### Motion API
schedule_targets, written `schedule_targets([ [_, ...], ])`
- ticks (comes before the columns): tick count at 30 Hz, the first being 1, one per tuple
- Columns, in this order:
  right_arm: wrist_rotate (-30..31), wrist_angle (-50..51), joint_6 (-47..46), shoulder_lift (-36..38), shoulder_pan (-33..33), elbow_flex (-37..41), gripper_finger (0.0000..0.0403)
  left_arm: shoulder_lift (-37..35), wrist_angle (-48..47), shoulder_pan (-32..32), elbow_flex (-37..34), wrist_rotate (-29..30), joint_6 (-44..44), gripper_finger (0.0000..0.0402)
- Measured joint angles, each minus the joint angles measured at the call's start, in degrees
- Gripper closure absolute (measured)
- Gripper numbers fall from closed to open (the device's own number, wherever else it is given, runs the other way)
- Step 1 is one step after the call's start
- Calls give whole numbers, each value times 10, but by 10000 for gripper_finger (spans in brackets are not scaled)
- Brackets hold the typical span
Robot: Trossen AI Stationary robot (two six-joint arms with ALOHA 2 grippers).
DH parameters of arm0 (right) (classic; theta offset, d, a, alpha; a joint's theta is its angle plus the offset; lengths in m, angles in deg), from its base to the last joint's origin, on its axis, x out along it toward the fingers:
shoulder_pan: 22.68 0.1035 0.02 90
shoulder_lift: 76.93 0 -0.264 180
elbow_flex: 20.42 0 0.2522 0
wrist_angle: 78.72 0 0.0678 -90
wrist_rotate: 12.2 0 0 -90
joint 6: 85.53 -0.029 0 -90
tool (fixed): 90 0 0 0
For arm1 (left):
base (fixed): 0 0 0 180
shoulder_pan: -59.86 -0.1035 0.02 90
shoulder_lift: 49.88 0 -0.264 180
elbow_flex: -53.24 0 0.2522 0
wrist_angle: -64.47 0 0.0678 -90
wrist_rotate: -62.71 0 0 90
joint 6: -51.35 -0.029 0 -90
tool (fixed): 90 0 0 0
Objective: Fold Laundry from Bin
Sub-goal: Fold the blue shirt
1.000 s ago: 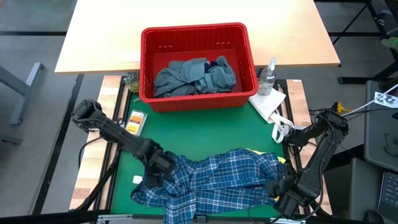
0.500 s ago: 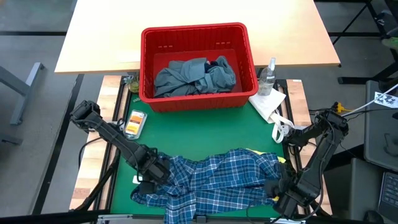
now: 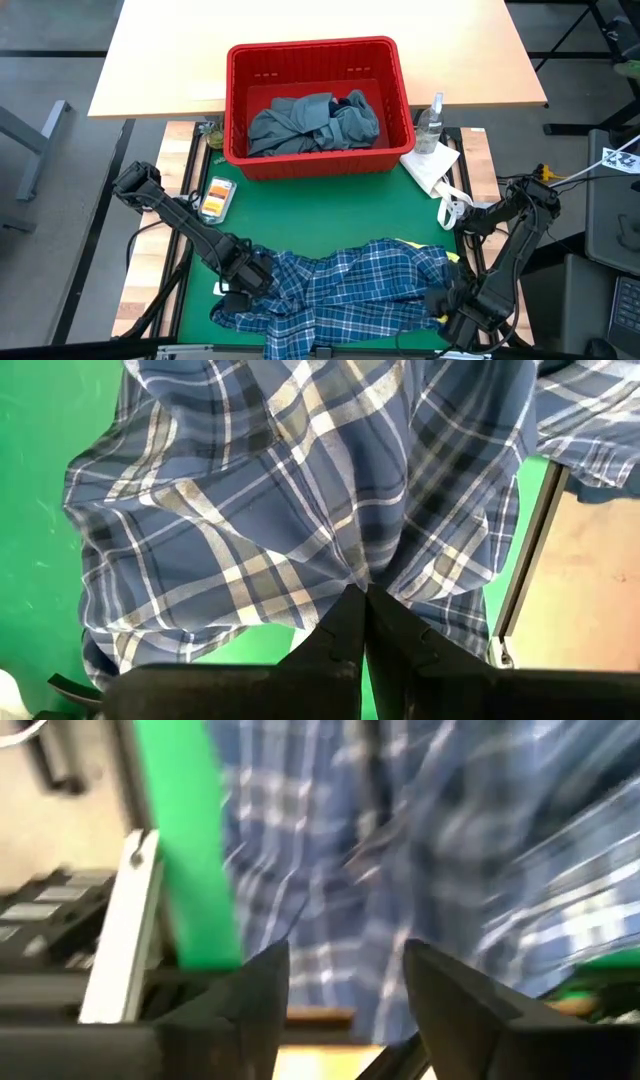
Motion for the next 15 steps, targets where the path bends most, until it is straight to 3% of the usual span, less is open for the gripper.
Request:
schedule_targets([
  [4, -66, -3, 0, 0, 0, 0, 188, 0, 0, 0, 0, 10, 8, 401],
  [12, -46, 51, -24, 0, 1, 0, 194, 0, 0, 0, 0, 19, 8, 401],
  [15, -75, 88, -52, 0, 1, 0, 200, 0, 0, 0, -1, 19, 8, 401],
])
